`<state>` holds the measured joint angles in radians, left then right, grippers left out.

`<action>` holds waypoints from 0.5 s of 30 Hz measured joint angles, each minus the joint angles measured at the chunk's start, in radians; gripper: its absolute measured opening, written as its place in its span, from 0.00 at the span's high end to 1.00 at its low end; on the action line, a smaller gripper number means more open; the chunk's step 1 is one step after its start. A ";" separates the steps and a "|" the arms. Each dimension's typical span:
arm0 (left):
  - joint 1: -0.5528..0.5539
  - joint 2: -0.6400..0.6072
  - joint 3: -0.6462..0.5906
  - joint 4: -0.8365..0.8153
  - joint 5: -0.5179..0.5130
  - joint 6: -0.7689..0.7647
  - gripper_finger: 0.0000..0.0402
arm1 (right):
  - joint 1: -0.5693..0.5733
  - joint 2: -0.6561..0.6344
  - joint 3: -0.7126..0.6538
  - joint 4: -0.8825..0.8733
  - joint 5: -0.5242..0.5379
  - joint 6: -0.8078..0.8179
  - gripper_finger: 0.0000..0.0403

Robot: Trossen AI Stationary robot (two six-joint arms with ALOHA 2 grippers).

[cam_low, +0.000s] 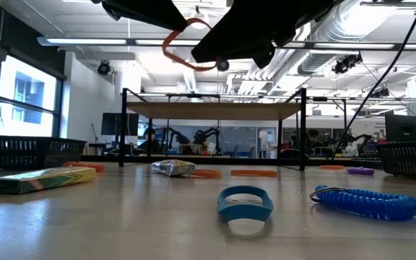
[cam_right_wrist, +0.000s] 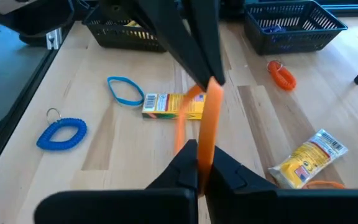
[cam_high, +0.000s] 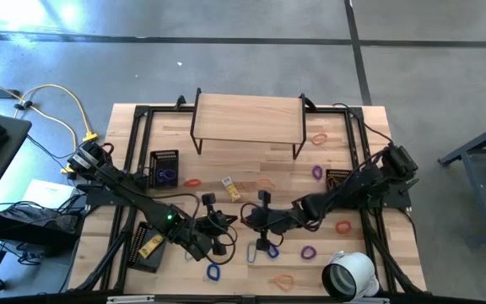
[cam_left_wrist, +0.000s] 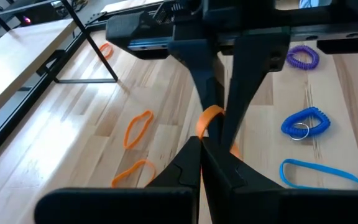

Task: Pick & Place Office Desk Supplies
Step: Put the orange rubber band into the top right black bin

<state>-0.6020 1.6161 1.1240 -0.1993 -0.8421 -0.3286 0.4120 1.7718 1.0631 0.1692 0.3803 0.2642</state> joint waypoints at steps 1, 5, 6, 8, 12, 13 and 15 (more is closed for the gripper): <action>0.003 0.000 0.000 0.001 0.000 0.000 1.00 | -0.001 0.000 0.000 0.000 -0.006 0.000 0.99; 0.006 0.000 0.000 -0.002 0.001 0.000 0.96 | 0.001 0.000 0.000 -0.002 -0.023 0.001 0.99; 0.006 0.000 0.000 -0.002 0.001 0.000 0.94 | 0.001 0.000 0.000 -0.004 -0.024 0.002 0.99; 0.006 0.000 0.000 -0.002 0.002 0.000 0.90 | 0.001 0.000 0.000 -0.011 -0.031 0.003 0.99; 0.006 0.000 0.000 -0.002 0.003 0.000 0.80 | -0.001 0.000 0.000 -0.025 -0.030 0.003 1.00; 0.006 0.000 0.000 -0.002 0.003 0.000 0.78 | -0.002 0.000 0.000 -0.034 -0.026 0.004 1.00; 0.006 0.000 0.000 -0.002 0.003 -0.001 0.73 | -0.002 -0.001 0.000 -0.056 -0.012 0.005 1.00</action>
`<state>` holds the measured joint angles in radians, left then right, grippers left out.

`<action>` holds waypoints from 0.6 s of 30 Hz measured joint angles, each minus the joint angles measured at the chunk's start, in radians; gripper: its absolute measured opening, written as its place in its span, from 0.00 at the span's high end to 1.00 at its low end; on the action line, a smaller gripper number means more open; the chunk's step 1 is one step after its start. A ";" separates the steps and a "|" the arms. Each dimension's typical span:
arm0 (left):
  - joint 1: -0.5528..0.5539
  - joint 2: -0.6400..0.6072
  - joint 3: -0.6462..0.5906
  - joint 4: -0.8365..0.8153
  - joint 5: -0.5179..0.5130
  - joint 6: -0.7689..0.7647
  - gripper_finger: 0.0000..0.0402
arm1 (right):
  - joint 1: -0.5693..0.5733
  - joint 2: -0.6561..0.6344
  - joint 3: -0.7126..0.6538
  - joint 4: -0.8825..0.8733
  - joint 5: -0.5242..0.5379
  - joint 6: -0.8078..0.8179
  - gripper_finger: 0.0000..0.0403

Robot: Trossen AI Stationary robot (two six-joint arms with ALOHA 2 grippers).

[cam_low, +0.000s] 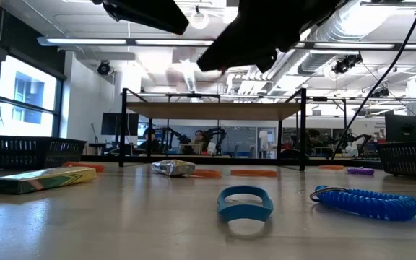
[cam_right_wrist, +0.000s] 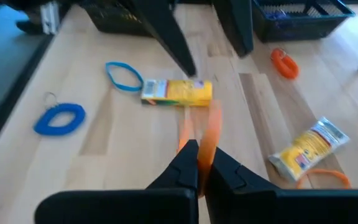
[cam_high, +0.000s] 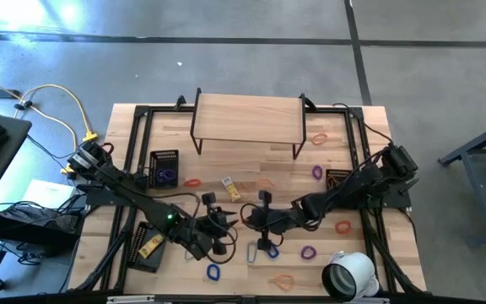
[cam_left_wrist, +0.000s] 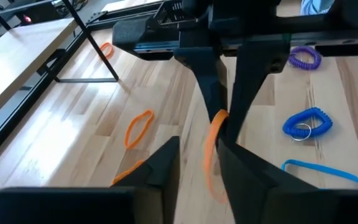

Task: Pick & Place Office Desk Supplies
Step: Put the orange rubber band into the top right black bin

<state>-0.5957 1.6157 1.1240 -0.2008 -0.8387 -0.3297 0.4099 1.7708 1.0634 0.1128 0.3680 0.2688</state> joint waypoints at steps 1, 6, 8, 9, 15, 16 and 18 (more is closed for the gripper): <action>0.000 0.000 0.000 0.000 0.000 -0.006 0.71 | 0.000 -0.005 0.000 -0.021 0.004 0.008 1.00; -0.010 0.000 0.000 0.000 0.001 -0.037 0.67 | 0.001 -0.060 0.000 -0.202 0.044 0.110 1.00; -0.014 0.000 0.000 0.000 0.002 -0.029 0.67 | 0.009 -0.086 -0.001 -0.300 0.061 0.160 1.00; -0.017 0.000 0.000 0.000 0.002 -0.029 0.67 | 0.011 -0.102 -0.001 -0.335 0.063 0.188 1.00; -0.023 0.000 0.000 -0.001 0.002 -0.029 0.67 | 0.042 -0.209 0.000 -0.623 0.084 0.360 1.00; -0.023 0.000 0.000 0.000 0.002 -0.029 0.67 | 0.044 -0.230 0.000 -0.669 0.089 0.388 1.00; -0.023 0.000 0.000 -0.001 0.007 -0.029 0.67 | 0.045 -0.277 0.000 -0.778 0.098 0.456 1.00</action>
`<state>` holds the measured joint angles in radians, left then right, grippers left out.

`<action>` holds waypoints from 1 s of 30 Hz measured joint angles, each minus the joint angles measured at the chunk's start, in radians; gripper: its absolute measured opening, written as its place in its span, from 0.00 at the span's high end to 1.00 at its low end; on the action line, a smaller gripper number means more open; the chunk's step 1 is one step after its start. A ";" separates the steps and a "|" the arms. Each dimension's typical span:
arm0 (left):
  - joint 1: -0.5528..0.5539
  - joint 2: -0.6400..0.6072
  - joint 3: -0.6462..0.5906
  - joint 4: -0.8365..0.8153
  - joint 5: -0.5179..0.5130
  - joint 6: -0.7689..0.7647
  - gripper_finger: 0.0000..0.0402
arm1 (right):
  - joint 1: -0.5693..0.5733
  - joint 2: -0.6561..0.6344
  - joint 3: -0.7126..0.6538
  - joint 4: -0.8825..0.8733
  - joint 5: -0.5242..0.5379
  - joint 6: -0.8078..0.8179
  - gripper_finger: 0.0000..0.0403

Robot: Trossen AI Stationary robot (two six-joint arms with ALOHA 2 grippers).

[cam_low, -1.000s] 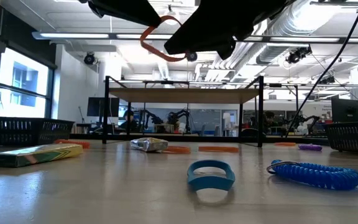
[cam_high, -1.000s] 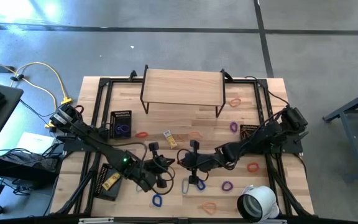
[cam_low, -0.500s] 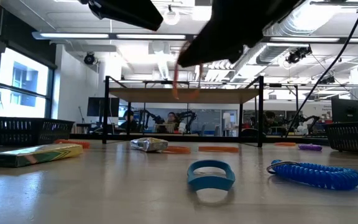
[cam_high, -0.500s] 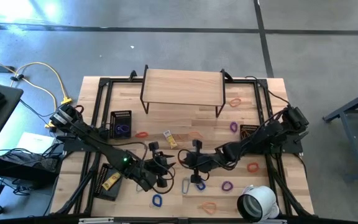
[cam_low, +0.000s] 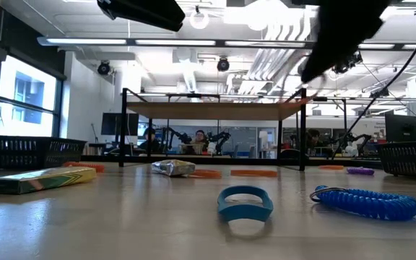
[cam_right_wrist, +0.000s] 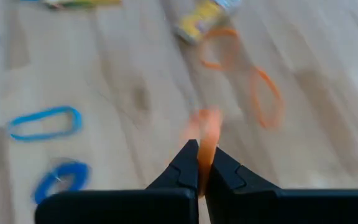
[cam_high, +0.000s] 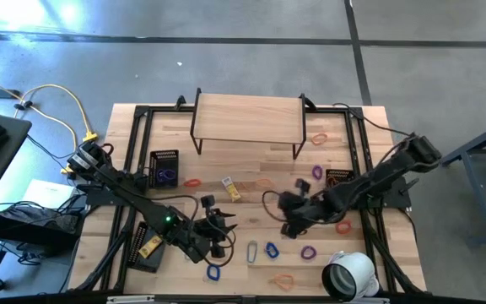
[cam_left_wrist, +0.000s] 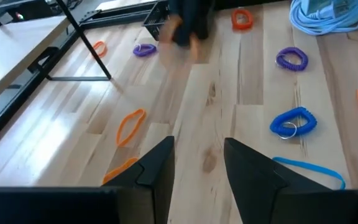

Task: Pick & Place Office Desk Supplies
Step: Put the orange rubber band into the top right black bin

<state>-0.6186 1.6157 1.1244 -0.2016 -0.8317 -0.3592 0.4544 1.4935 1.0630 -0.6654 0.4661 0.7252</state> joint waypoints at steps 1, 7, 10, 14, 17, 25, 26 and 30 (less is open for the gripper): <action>0.000 0.000 0.000 0.000 0.013 0.000 0.67 | -0.001 -0.023 0.000 -0.052 0.006 0.044 1.00; 0.010 0.000 0.000 -0.005 0.125 -0.013 0.67 | -0.018 -0.144 0.000 -0.437 0.046 0.464 1.00; 0.014 0.000 0.000 -0.009 0.142 -0.013 0.67 | -0.030 -0.168 0.000 -0.657 -0.025 0.691 1.00; 0.014 0.000 0.000 -0.012 0.143 -0.015 0.67 | -0.044 -0.175 0.000 -0.858 -0.146 0.893 1.00; 0.014 0.000 0.000 -0.012 0.144 -0.015 0.67 | -0.057 -0.175 0.000 -0.887 -0.187 0.918 1.00; 0.014 0.000 0.000 -0.019 0.172 -0.033 0.67 | -0.154 -0.174 -0.028 -0.851 -0.241 0.768 1.00; 0.014 0.000 0.000 -0.022 0.177 -0.041 0.67 | -0.172 -0.174 -0.045 -0.847 -0.252 0.760 1.00; 0.014 0.000 0.000 -0.052 0.181 -0.061 0.67 | -0.233 -0.179 -0.128 -0.824 -0.343 0.754 1.00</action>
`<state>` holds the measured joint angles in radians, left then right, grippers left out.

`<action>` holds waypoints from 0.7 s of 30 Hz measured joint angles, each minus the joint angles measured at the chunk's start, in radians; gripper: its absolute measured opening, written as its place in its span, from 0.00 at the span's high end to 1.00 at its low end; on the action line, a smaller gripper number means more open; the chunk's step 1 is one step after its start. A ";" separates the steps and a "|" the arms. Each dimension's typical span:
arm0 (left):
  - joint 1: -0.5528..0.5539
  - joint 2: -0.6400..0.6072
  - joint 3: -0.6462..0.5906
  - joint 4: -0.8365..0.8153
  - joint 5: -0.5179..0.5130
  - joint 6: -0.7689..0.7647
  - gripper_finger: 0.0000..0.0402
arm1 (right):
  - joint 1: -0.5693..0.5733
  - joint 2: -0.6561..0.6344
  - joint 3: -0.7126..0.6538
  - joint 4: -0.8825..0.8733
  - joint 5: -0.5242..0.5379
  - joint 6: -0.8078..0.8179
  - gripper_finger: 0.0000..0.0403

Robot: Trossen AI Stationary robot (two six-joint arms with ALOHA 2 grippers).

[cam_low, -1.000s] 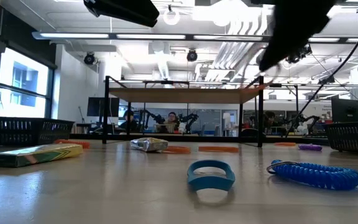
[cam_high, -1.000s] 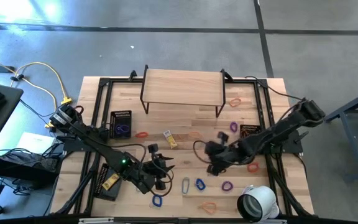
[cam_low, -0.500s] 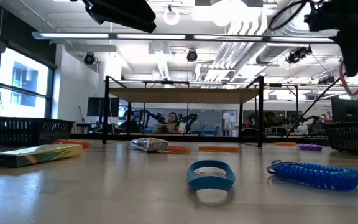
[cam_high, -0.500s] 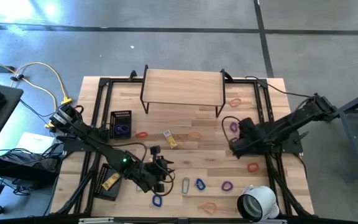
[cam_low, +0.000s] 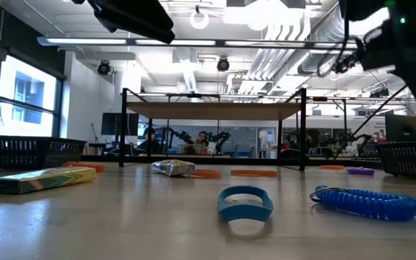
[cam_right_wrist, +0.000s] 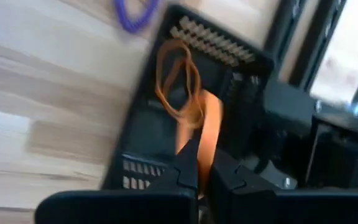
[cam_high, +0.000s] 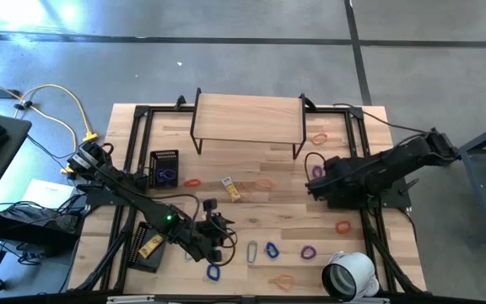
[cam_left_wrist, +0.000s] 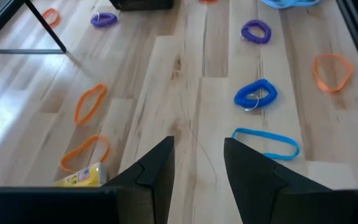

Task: Pick & Place Office Desk Supplies
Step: Put the orange rubber band into the top right black bin

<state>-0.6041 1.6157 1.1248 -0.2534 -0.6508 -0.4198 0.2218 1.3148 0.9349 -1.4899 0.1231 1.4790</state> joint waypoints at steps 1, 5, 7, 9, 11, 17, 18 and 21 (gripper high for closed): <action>0.000 0.000 0.000 -0.006 0.000 0.000 0.67 | -0.012 0.000 -0.023 0.028 -0.018 -0.003 1.00; 0.000 0.000 0.000 -0.012 0.000 -0.003 0.67 | -0.054 0.001 -0.110 0.154 -0.076 -0.060 1.00; 0.000 0.000 0.000 -0.012 0.000 -0.003 0.67 | -0.071 0.001 -0.139 0.187 -0.073 -0.105 1.00; 0.000 0.000 0.000 -0.012 0.000 -0.003 0.67 | -0.080 0.001 -0.162 0.216 -0.053 -0.135 1.00; 0.000 0.000 0.000 -0.012 0.000 -0.003 0.67 | -0.082 0.001 -0.175 0.212 -0.050 -0.141 0.99; 0.000 0.000 0.000 -0.012 0.000 -0.003 0.67 | -0.080 0.001 -0.175 0.212 -0.042 -0.178 0.93; 0.000 0.000 0.000 -0.012 0.000 -0.003 0.67 | -0.080 0.001 -0.175 0.212 -0.043 -0.183 0.90; 0.000 0.000 0.000 -0.012 0.000 -0.003 0.67 | -0.080 0.001 -0.175 0.207 -0.046 -0.187 0.82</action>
<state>-0.6041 1.6157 1.1248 -0.2653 -0.6510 -0.4232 0.1417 1.3159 0.7601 -1.2828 0.0776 1.2918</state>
